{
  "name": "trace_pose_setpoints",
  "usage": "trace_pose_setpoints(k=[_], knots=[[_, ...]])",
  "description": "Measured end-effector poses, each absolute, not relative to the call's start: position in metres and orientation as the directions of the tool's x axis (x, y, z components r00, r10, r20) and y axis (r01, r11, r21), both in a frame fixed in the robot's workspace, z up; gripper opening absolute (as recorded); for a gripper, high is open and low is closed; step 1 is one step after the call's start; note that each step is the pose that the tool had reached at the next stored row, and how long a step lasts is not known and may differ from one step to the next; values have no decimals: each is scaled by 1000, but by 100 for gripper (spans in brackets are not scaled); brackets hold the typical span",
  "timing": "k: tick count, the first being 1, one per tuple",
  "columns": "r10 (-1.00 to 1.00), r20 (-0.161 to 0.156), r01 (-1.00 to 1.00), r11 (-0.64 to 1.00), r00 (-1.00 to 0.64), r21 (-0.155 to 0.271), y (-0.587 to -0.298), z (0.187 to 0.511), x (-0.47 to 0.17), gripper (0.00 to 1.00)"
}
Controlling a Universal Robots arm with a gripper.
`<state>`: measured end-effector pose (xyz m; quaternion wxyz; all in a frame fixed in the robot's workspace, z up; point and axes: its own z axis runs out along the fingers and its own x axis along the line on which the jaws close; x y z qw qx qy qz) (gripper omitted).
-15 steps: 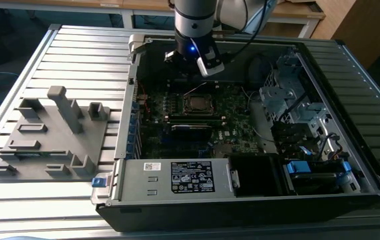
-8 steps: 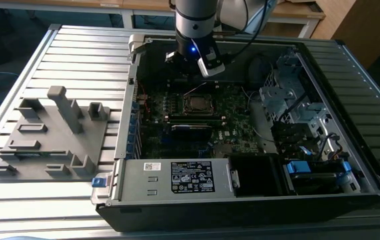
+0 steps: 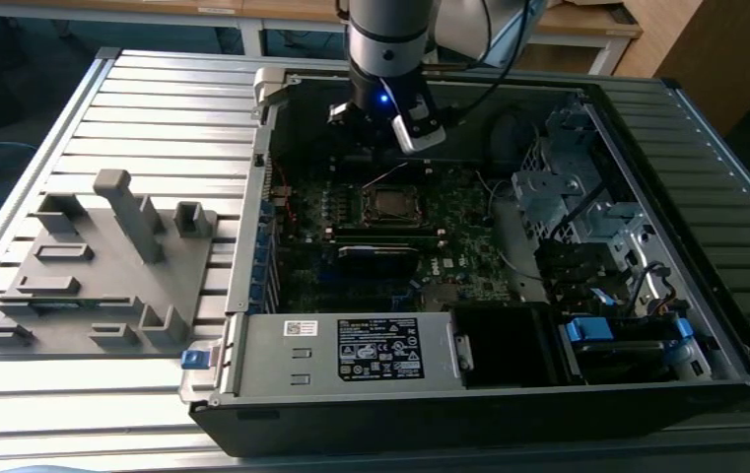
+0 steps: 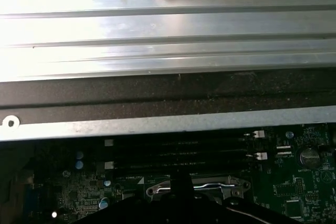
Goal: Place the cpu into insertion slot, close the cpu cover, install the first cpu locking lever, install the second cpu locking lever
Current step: 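Install the first cpu locking lever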
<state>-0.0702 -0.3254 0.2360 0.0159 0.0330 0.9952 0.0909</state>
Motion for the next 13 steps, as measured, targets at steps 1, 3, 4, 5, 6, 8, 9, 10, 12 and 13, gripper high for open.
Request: trace_pose_setpoints(k=[1, 3, 4, 5, 6, 8, 9, 10, 12, 13], knots=[[69, -26, 63, 981, -997, 182, -325, 236, -70, 11], [69, -26, 63, 981, -997, 182, -325, 235, -70, 11], [69, -26, 63, 981, -997, 182, -325, 235, -70, 11], [69, -26, 63, 981, -997, 182, -325, 235, -69, 11], [69, -26, 63, 981, -997, 182, -325, 234, -69, 11], [69, -26, 63, 981, -997, 182, -325, 234, -69, 11], [69, -26, 63, 981, -997, 182, -325, 234, -68, 11], [69, -26, 63, 981, -997, 182, -325, 233, -68, 11], [69, -26, 63, 981, -997, 182, -325, 233, -68, 11], [69, -26, 63, 981, -997, 182, -325, 232, -67, 11]])
